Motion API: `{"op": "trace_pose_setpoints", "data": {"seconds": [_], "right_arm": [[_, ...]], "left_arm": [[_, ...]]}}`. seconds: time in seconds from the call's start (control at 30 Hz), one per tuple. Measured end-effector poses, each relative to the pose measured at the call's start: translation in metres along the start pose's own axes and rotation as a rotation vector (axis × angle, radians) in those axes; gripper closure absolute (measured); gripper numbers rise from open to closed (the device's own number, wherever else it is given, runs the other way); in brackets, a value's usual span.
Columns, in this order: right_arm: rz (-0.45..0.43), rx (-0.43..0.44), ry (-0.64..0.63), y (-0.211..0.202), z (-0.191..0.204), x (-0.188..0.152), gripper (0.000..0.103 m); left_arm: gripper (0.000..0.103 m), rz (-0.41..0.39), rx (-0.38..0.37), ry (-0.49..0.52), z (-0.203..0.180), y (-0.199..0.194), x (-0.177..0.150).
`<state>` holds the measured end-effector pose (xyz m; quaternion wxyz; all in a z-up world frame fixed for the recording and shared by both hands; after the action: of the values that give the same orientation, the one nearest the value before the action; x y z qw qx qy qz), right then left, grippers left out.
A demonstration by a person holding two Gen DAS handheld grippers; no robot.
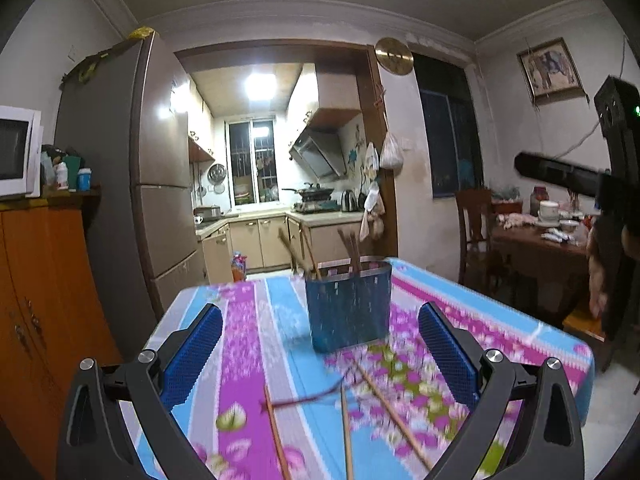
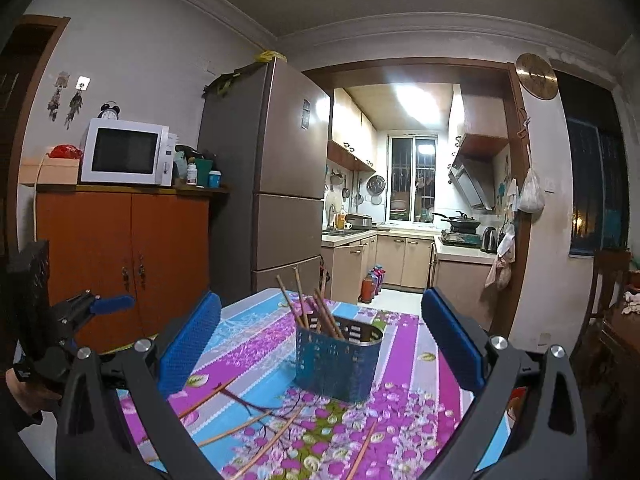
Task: Organize utensils
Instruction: 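Withdraw both open grippers from the holder and lower them over the loose chopsticks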
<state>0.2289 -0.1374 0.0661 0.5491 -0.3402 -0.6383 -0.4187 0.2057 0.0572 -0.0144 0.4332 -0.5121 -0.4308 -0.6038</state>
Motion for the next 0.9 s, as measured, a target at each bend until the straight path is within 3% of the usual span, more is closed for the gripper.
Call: {"op": "trace_pose_setpoints", "data": {"seconds": [0.3,0.37,0.47,0.53,0.63,0.9], "right_arm": [[0.058,-0.041,0.037,-0.048,0.011,-0.052,0.006],[0.089,-0.051,0.054,-0.057,0.014,-0.072,0.006],[0.146,-0.077,0.073,-0.07,0.017,-0.107,0.006],[0.192,-0.091,0.083,-0.076,0.017,-0.131,0.023],[0.295,-0.106,0.101,-0.082,0.018,-0.172,0.044],[0.41,-0.131,0.128,-0.087,0.021,-0.227,0.07]], "left_arm": [[0.005,0.125,-0.034,-0.07,-0.001,-0.05,-0.085],[0.008,0.151,-0.045,-0.066,-0.006,-0.058,-0.102],[0.021,0.196,-0.076,-0.041,-0.016,-0.064,-0.127],[0.036,0.24,-0.11,-0.066,-0.022,-0.067,-0.145],[0.05,0.264,-0.132,-0.067,-0.029,-0.07,-0.159],[0.058,0.269,-0.117,-0.059,-0.034,-0.07,-0.176]]}}
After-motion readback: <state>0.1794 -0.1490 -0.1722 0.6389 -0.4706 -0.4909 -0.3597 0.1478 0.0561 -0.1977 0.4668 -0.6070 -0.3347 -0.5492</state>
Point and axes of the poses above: each gripper's, at about its wrist camera, not at the fingertips, and y roughly the way its jaws point, z to its left, x to its top, the point moved 7 cm from there along y, roughly the way its jaws point, and after that the axes turned 14 degrees about -z, right-handed, at the moved point
